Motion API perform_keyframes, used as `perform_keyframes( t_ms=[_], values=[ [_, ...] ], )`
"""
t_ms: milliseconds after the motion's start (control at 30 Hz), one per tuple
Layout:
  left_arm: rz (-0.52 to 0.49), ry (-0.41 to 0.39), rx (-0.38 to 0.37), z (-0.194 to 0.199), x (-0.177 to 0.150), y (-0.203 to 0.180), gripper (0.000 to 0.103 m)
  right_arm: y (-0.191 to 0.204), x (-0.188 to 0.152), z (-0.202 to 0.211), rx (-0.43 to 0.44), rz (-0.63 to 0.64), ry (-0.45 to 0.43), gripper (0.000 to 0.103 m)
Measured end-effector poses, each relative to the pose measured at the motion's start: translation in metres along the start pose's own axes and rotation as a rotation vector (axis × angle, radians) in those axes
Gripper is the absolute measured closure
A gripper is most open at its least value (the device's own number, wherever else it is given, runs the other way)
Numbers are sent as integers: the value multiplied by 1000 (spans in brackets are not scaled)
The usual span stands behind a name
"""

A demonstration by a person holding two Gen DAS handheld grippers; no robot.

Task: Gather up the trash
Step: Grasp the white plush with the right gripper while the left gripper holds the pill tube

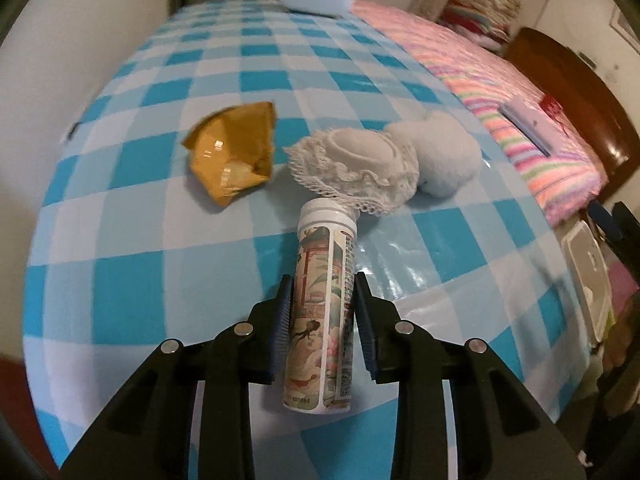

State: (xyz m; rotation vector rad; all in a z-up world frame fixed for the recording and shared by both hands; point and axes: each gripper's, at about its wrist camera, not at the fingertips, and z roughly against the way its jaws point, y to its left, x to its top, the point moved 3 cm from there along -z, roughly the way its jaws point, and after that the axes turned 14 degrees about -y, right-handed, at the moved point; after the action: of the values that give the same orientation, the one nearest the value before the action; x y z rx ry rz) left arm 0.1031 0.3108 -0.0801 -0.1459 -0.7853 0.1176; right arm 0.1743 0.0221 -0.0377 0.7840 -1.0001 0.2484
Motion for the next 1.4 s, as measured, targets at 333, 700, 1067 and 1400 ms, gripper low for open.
perform_keyframes(
  t_ms=[333, 700, 1067, 1400],
  values=[
    [102, -135, -12, 42, 5, -12, 75, 23, -13, -84, -40, 151, 157, 47],
    [95, -200, -46, 50, 13, -28, 75, 32, -7, -131, -129, 272, 184, 26],
    [78, -199, -61, 47, 11, -31, 75, 14, -11, -166, -124, 158, 274, 25],
    [58, -182, -55, 37, 12, -39, 74, 16, -6, -134, -109, 145, 185, 52]
  ],
)
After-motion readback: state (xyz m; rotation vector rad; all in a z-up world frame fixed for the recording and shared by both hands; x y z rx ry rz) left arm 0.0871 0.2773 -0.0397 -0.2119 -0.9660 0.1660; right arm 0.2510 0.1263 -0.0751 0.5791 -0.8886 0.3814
